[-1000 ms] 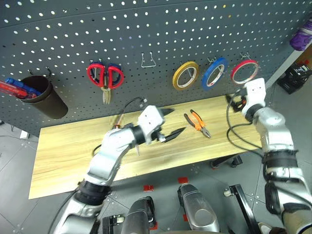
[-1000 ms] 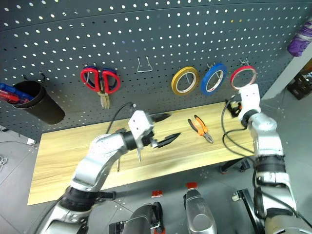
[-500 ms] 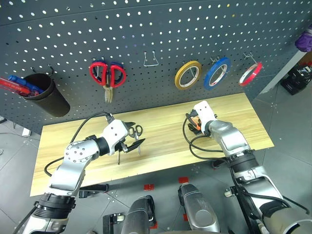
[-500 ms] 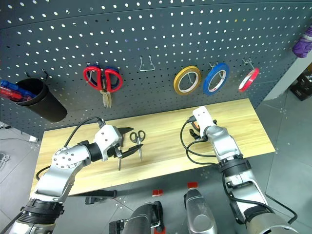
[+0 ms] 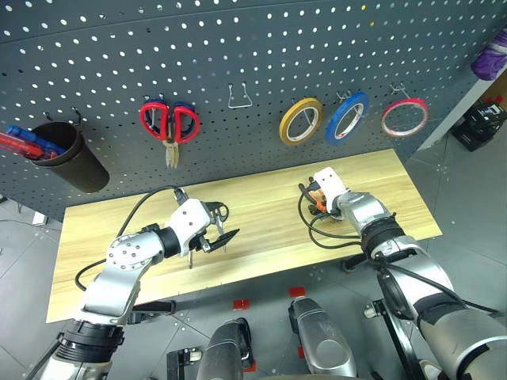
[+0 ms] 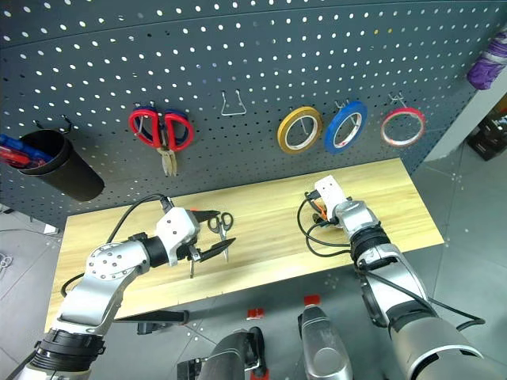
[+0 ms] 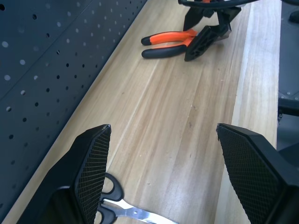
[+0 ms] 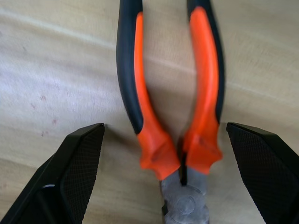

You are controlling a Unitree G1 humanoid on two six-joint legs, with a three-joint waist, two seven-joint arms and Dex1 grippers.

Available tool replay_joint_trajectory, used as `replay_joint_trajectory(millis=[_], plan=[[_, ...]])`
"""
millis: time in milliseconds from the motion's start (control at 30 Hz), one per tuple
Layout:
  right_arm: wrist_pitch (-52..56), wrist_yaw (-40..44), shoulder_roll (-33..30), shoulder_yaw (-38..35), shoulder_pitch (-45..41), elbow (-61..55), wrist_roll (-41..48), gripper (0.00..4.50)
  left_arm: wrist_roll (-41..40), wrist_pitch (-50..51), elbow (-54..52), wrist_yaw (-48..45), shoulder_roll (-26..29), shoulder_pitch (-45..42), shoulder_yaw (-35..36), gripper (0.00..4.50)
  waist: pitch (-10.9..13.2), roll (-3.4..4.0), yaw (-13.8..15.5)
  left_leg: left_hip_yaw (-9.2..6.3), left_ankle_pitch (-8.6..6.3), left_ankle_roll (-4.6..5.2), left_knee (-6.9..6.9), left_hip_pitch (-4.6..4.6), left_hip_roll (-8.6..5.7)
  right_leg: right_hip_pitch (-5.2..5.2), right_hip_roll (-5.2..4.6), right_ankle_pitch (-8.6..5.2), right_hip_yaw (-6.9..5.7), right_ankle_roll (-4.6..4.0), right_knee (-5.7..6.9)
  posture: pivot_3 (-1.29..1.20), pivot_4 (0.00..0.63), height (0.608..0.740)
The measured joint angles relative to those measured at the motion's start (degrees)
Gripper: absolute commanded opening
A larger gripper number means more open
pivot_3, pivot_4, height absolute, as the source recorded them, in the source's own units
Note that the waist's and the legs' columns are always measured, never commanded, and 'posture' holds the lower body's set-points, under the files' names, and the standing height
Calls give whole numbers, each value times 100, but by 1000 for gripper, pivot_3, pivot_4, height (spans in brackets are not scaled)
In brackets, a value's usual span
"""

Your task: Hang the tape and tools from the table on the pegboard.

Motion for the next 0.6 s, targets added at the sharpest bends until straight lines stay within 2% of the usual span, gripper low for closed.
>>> replay_joint_trajectory(millis=[200,300,467,600], plan=[[-381,77,-2,7,-264,613,-115,4467,0,33,-1,7,-50,1,0,3821,-2,-1,-43,-1,1,-1,0,0,0,0,0,0,-1,0,2,-334,252,740],[-507,117,37,-5,-288,735,-128,3847,-1,38,-16,21,-64,31,0,3821,-7,-2,-58,-1,1,-1,0,1,1,0,0,0,-1,0,2,-337,250,740],[-677,57,164,-114,-322,920,-128,2146,-2,59,-41,97,-107,83,0,3821,-17,-10,-70,0,1,-2,1,2,2,1,1,0,-1,0,2,-337,250,740],[-818,-46,219,-118,-348,1054,-187,2139,-2,63,-41,120,-130,108,0,3821,-25,-18,-69,-1,2,-3,1,3,2,2,1,0,-2,0,3,-324,247,740]])
